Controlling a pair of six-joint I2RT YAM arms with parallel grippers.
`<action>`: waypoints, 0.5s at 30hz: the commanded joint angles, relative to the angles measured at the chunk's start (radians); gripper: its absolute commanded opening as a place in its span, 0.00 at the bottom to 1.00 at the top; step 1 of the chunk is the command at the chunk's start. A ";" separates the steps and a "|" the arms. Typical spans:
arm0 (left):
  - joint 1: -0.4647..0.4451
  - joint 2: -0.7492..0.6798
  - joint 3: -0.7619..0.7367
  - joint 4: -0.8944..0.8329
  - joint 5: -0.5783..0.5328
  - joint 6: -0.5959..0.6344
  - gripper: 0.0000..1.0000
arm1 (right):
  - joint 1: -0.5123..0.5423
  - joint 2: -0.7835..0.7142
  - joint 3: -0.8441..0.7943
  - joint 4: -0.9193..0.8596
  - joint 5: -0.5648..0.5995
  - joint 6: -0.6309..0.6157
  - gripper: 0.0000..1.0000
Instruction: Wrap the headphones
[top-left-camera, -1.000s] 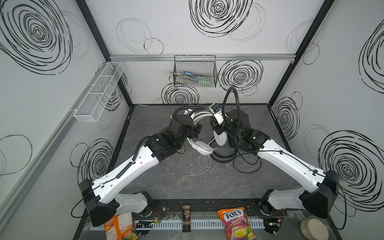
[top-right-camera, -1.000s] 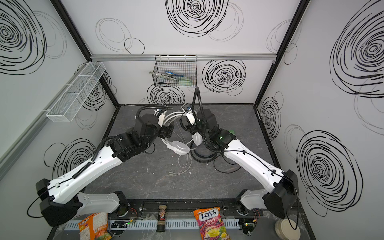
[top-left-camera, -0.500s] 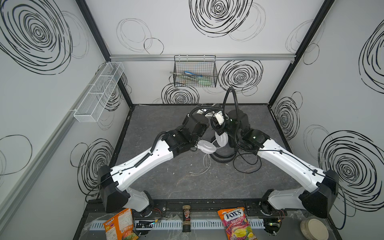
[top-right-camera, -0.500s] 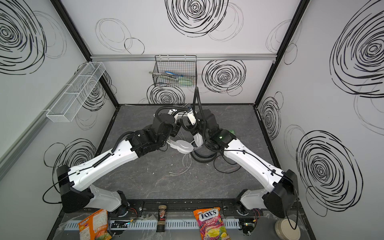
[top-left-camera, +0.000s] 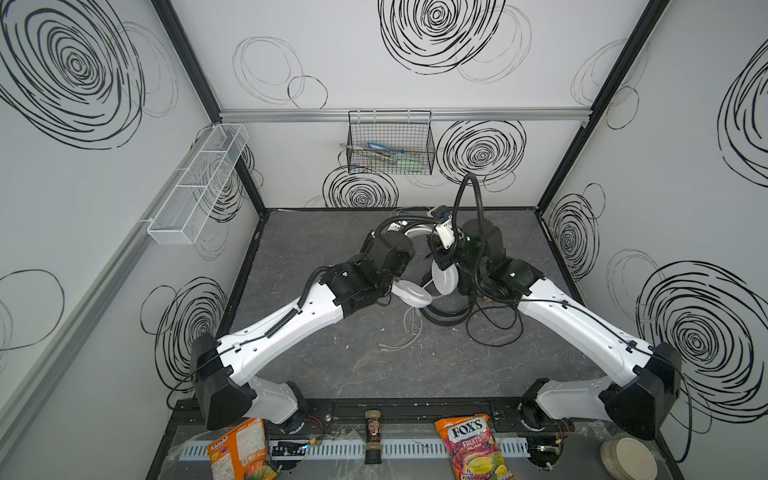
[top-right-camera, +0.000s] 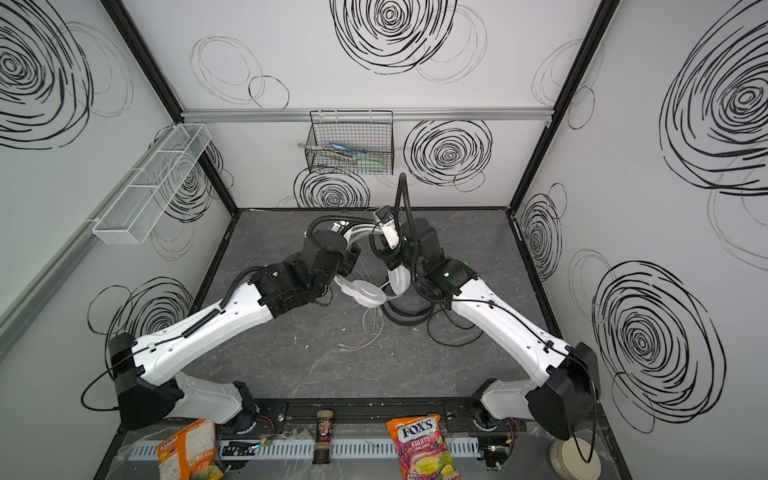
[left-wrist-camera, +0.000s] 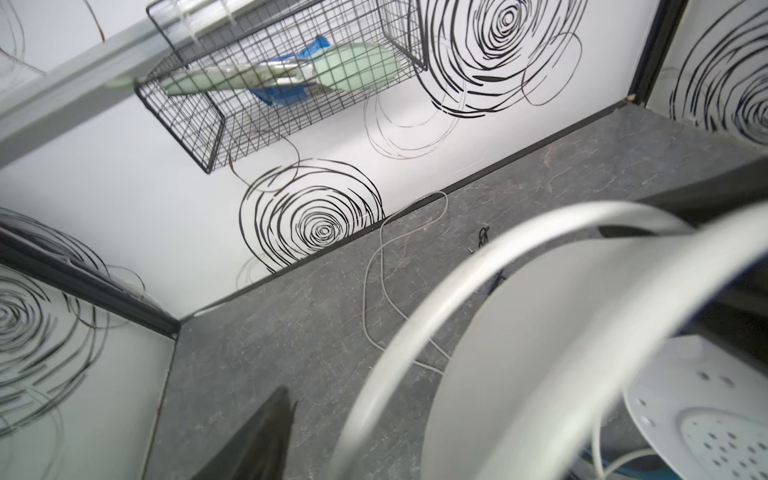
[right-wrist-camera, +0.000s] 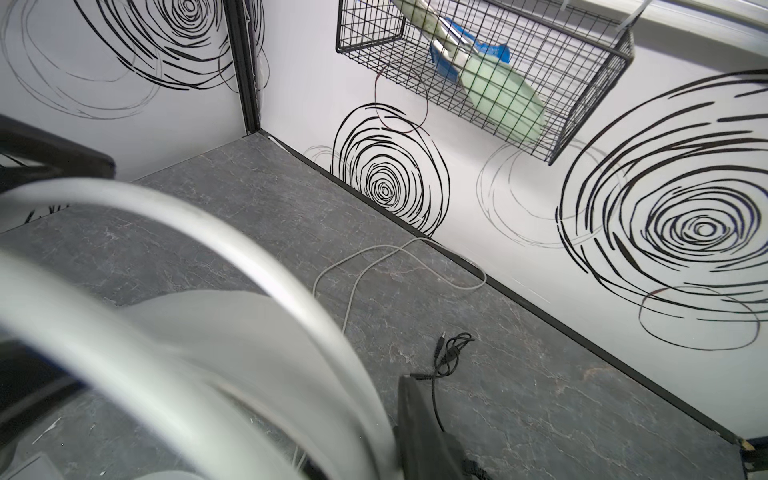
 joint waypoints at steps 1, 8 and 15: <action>0.008 -0.021 -0.005 0.030 -0.014 -0.015 0.53 | -0.001 -0.050 0.006 0.081 -0.030 0.025 0.07; 0.009 -0.019 0.000 0.041 -0.021 -0.009 0.29 | -0.001 -0.062 -0.001 0.092 -0.032 0.012 0.12; 0.031 -0.023 0.006 0.020 0.014 -0.039 0.17 | 0.003 -0.091 -0.020 0.121 -0.022 -0.025 0.31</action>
